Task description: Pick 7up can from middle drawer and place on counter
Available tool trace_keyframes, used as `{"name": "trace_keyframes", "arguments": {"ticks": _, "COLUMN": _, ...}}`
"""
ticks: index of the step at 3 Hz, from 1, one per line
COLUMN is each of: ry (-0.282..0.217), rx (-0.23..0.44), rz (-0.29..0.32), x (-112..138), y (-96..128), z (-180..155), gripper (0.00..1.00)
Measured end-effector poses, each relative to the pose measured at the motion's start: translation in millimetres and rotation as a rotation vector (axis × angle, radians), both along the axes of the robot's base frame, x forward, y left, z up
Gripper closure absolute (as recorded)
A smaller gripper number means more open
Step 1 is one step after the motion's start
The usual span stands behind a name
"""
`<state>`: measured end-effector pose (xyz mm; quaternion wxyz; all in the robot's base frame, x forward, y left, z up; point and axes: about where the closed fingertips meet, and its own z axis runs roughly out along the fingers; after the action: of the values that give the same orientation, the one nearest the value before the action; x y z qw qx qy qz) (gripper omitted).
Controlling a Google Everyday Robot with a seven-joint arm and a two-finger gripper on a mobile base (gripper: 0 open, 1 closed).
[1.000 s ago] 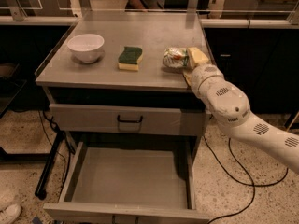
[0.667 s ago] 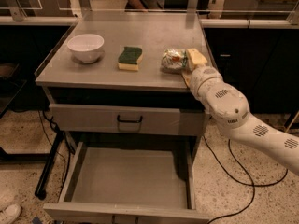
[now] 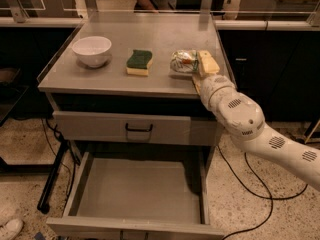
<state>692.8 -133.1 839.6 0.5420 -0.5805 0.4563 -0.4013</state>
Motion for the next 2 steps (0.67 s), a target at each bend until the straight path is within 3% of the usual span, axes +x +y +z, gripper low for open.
{"name": "trace_keyframes", "arguments": {"ticks": 2, "ry": 0.0, "rx": 0.0, "rz": 0.0, "x": 0.0, "y": 0.0, "z": 0.0, "gripper": 0.38}}
